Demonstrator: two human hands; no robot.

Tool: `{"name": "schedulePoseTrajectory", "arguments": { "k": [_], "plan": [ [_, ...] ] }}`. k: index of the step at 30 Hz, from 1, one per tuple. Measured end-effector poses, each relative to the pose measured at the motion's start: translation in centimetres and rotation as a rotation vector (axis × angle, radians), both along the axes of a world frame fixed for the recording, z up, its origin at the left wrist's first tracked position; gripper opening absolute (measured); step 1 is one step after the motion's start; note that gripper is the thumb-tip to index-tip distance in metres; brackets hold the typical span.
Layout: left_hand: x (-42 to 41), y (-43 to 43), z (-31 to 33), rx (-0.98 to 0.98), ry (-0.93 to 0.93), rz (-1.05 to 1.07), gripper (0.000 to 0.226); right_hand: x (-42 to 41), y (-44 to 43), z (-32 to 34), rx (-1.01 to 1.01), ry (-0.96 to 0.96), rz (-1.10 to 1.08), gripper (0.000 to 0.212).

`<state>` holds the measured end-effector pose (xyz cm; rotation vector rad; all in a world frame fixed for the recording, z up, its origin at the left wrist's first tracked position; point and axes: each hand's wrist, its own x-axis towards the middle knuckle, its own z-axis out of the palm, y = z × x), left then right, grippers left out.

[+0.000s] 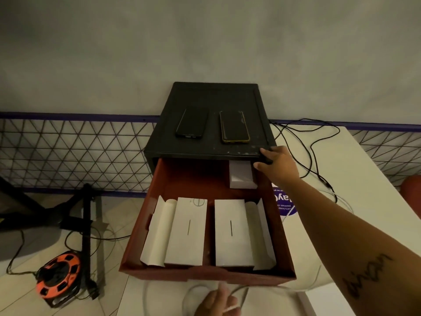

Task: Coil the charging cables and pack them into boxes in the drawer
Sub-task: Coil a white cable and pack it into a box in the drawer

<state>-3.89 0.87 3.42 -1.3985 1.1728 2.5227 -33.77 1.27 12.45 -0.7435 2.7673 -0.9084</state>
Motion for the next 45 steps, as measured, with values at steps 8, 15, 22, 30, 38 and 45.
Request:
{"name": "schedulePoseTrajectory", "arguments": {
  "k": [8,15,22,30,38,45],
  "plan": [
    [-1.8,2.6,1.5,-0.068,0.04,-0.373,0.022,4.5,12.3,-4.0,0.015,-0.253,-0.09,0.067],
    [-6.1,5.8,0.2,-0.279,-0.015,-1.077,0.027,7.6,22.9,-6.3,0.32,-0.291,-0.115,0.043],
    [-7.6,8.7,-1.7,-0.385,-0.289,-1.128,0.103,9.9,26.5,-8.5,0.376,-0.363,-0.121,0.046],
    [-9.5,11.1,-2.3,-0.186,-0.127,-0.833,0.099,10.8,28.5,-10.0,0.245,-0.391,-0.52,0.027],
    [-10.5,11.1,-1.5,0.155,-0.045,-0.466,0.013,11.9,30.5,-9.8,0.229,-0.497,-0.586,0.039],
    [-9.6,12.9,-1.3,0.155,-0.038,-0.725,0.019,15.6,30.3,-10.6,0.097,-0.554,-0.512,0.017]
  ]
}}
